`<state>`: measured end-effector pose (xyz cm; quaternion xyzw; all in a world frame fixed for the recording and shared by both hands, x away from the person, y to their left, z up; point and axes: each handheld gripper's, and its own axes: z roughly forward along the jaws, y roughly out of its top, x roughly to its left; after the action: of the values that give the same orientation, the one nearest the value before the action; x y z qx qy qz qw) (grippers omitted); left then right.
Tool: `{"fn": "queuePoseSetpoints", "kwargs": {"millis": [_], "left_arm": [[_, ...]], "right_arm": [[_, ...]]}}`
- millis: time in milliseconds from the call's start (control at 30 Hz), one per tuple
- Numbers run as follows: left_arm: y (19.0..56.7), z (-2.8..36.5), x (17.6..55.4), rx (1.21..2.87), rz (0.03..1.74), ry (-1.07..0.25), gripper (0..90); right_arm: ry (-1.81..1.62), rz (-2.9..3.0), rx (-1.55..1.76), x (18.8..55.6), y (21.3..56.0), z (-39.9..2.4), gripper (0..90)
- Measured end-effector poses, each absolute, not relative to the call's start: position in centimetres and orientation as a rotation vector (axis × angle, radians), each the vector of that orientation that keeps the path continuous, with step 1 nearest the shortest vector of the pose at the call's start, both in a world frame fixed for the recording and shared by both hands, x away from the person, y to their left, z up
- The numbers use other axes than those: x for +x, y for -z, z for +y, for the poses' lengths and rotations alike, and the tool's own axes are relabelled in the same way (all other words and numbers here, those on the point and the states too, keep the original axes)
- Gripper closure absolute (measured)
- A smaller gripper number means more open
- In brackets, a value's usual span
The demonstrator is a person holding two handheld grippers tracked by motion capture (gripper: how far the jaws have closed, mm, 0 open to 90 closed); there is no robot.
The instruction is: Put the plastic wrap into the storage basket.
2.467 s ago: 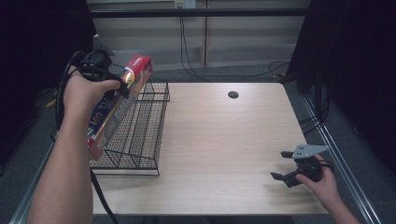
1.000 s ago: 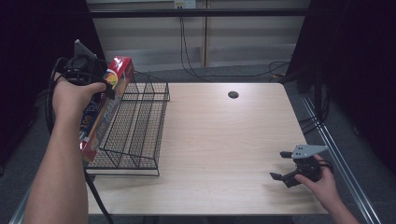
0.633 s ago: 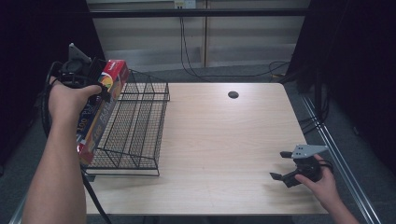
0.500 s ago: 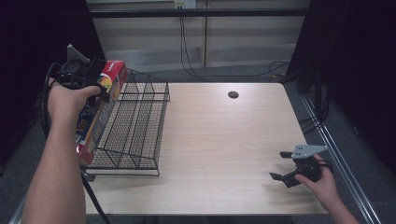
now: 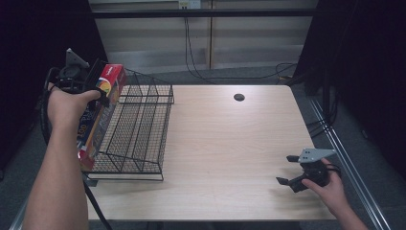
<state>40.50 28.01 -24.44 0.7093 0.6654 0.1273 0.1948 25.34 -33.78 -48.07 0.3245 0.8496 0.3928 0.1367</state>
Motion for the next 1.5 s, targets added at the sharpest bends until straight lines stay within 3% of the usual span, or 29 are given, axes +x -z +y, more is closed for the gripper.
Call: {"fn": "queuePoseSetpoints", "kwargs": {"millis": [1500], "left_arm": [[26.9, 27.7, 41.6, 1.974, 1.976, -0.322, 42.8]], "right_arm": [[-1.135, 2.476, 0.929, 25.4, 48.2, -33.6, 5.3]]}}
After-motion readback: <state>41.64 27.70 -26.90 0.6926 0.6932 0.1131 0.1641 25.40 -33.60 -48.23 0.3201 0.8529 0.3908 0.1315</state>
